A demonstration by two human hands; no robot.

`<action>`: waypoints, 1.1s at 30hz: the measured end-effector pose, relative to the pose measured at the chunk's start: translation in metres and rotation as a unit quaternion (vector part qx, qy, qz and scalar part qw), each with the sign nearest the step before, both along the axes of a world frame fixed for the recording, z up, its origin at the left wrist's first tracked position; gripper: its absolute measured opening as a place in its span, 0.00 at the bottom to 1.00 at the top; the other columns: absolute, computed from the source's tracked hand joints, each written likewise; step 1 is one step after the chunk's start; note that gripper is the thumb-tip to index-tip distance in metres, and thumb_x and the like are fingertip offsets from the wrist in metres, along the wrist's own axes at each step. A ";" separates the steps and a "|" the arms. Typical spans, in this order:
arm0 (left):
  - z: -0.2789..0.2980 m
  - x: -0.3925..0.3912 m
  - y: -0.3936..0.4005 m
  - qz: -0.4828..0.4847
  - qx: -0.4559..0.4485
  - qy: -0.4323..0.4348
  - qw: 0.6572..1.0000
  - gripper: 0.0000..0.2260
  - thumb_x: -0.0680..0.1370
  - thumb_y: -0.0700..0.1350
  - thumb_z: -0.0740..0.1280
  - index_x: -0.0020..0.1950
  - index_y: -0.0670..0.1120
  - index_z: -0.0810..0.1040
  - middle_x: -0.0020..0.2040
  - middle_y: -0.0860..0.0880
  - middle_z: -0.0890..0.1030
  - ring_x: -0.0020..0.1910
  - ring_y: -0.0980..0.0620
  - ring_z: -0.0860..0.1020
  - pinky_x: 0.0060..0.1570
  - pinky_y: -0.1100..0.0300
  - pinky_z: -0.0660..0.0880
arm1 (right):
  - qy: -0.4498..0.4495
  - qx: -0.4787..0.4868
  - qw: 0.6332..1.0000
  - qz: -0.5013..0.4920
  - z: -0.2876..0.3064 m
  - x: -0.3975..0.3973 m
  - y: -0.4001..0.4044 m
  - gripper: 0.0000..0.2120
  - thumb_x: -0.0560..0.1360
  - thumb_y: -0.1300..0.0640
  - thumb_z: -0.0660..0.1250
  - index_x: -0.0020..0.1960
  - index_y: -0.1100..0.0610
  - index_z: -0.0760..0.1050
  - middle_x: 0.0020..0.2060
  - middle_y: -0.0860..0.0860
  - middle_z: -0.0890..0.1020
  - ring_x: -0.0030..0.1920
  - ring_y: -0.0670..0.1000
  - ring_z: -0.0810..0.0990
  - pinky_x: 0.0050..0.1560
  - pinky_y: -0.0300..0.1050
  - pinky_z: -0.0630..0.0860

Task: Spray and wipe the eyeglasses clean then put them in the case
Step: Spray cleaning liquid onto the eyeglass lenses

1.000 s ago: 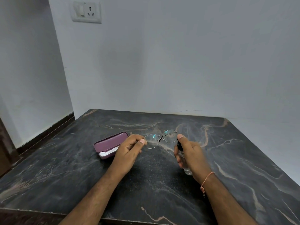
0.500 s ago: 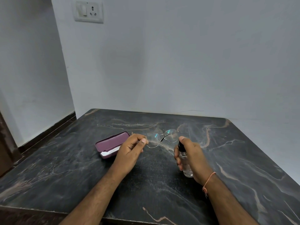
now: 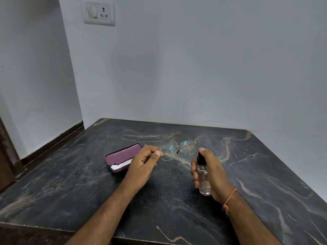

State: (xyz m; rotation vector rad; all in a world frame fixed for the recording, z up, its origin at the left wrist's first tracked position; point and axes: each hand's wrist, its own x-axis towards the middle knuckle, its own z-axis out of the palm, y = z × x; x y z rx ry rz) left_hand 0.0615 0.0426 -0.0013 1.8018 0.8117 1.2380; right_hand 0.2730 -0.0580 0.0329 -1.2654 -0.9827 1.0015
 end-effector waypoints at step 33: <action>-0.008 0.003 0.008 0.010 0.045 0.006 0.999 0.11 0.83 0.61 0.63 0.53 0.60 0.83 0.51 0.56 0.83 0.51 0.54 0.81 0.57 0.49 0.81 | -0.092 0.039 0.994 0.035 -0.008 -0.027 -0.002 0.35 0.77 0.28 0.59 0.32 0.58 0.78 0.26 0.59 0.76 0.24 0.55 0.72 0.29 0.45 0.71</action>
